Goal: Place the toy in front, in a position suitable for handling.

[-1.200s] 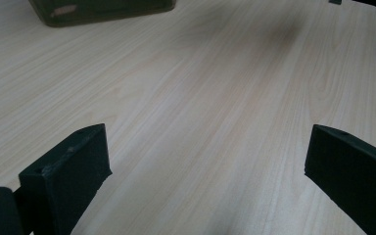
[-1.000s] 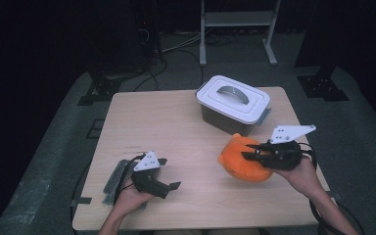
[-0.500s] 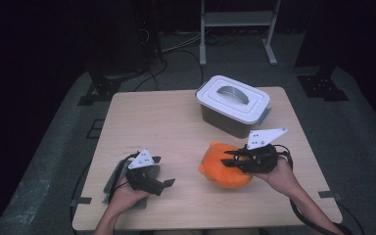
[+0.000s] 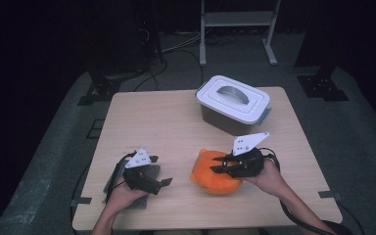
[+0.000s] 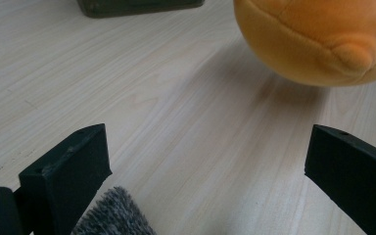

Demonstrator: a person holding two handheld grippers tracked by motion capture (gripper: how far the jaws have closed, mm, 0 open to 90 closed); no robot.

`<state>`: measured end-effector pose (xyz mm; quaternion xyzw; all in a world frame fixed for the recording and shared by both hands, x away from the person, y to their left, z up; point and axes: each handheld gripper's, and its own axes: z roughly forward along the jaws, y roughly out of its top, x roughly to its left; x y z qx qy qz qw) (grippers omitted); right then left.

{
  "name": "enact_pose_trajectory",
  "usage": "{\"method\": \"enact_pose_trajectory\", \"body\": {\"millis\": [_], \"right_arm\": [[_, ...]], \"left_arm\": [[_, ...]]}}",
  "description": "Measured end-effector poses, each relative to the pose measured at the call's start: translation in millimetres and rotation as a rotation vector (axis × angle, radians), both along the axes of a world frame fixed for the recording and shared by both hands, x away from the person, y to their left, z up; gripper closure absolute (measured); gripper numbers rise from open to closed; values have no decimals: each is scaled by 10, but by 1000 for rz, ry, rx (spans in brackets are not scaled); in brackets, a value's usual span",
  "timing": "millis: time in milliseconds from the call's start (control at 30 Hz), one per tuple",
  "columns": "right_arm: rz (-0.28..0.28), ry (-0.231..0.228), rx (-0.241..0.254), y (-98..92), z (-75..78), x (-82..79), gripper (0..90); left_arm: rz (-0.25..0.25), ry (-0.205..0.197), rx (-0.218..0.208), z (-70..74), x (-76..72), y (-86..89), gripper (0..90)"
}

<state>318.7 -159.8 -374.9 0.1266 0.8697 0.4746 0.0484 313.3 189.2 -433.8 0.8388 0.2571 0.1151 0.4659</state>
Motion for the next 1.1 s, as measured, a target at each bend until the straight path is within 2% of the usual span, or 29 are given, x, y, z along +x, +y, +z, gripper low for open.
{"method": "enact_pose_trajectory", "body": {"millis": [133, 467, 633, 733, 833, 867, 933, 967, 1000, 1067, 1100], "right_arm": [[14, 6, 2, 55, -56, 6, 698], [79, -11, -33, 206, -183, 35, 689], [86, 1, -60, 232, -324, 78, 677], [91, 16, -32, 201, -399, 100, 659], [92, 37, -24, 173, -408, 98, 575], [87, 42, -19, 161, -401, 83, 486], [82, 48, -15, 154, -391, 71, 454], [65, 38, 10, 105, -344, 28, 391], [65, 38, 10, 105, -344, 28, 391], [41, 23, 27, 39, -303, -17, 324], [22, 15, 40, -49, -280, -57, 307]], "left_arm": [[2, 4, 3, -4, 2, 4, 22], [19, 1, -7, 9, 13, 67, 22], [24, 1, -21, 26, 13, 94, 22], [26, 1, -24, 22, 11, 98, 22], [19, 6, -26, 19, 11, 92, 35], [16, 6, -25, 19, 10, 89, 35], [15, 6, -22, 19, 8, 88, 35], [14, 5, -19, 19, 7, 88, 37], [12, 7, -19, 19, 7, 91, 37], [10, 9, -18, 22, 11, 100, 45], [10, 11, -15, 27, 13, 108, 51]]}}
